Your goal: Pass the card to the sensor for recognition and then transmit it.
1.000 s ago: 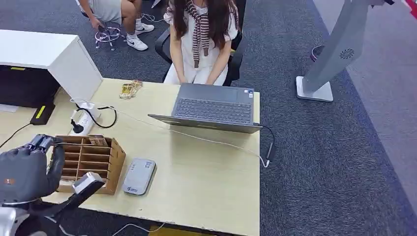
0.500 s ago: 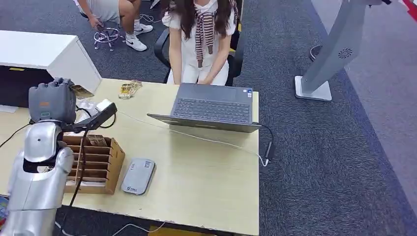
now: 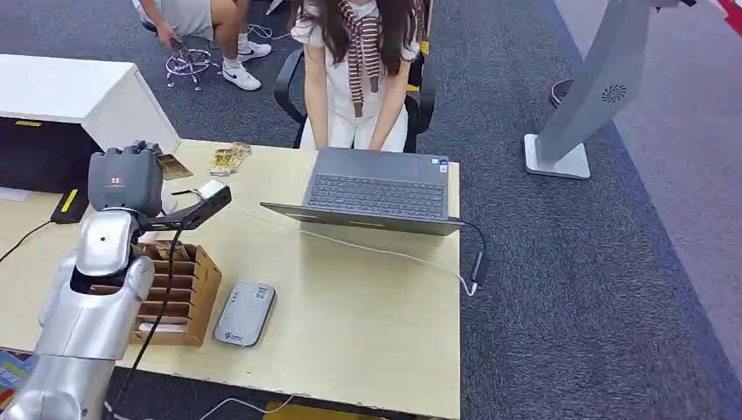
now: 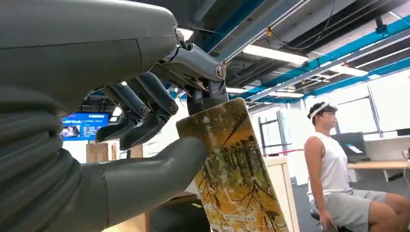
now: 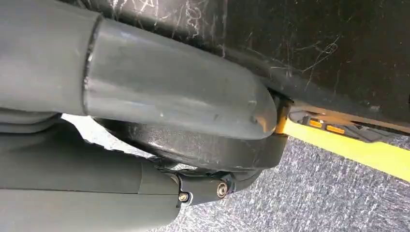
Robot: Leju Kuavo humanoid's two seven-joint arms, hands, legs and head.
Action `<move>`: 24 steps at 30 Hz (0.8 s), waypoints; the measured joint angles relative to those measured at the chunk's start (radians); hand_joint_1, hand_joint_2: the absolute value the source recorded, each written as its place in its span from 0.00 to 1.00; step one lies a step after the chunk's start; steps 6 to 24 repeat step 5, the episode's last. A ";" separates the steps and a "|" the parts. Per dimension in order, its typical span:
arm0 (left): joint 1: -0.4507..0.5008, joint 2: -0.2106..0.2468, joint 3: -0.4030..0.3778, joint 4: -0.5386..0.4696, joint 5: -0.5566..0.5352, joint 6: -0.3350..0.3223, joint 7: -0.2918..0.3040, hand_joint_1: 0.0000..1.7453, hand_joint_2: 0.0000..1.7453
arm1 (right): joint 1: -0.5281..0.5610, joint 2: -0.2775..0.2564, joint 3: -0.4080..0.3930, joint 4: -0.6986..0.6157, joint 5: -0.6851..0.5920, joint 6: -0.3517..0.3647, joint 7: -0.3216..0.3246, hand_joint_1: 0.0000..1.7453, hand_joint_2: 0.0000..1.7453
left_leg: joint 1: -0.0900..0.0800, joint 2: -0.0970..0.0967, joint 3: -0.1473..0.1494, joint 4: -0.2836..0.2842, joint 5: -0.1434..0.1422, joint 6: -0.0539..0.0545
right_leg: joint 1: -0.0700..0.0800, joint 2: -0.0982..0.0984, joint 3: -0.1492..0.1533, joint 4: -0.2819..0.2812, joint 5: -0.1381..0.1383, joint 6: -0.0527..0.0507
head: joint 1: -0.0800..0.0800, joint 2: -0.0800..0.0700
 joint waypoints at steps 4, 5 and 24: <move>-0.001 0.000 -0.002 0.007 0.000 0.000 0.000 1.00 1.00 | 0.000 0.000 0.000 0.000 0.000 0.000 0.000 0.00 0.00 | 0.000 0.000 0.000 0.000 0.000 0.000 | 0.000 0.000 0.000 0.000 0.000 0.000 | 0.000 0.000; -0.001 0.000 -0.002 0.008 0.000 0.000 0.001 1.00 1.00 | 0.000 0.000 0.000 0.000 0.000 0.000 0.000 0.00 0.00 | 0.000 0.000 0.000 0.000 0.000 0.000 | 0.000 0.000 0.000 0.000 0.000 0.000 | 0.000 0.000; -0.001 0.000 -0.002 0.008 0.000 0.000 0.001 1.00 1.00 | 0.000 0.000 0.000 0.000 0.000 0.000 0.000 0.00 0.00 | 0.000 0.000 0.000 0.000 0.000 0.000 | 0.000 0.000 0.000 0.000 0.000 0.000 | 0.000 0.000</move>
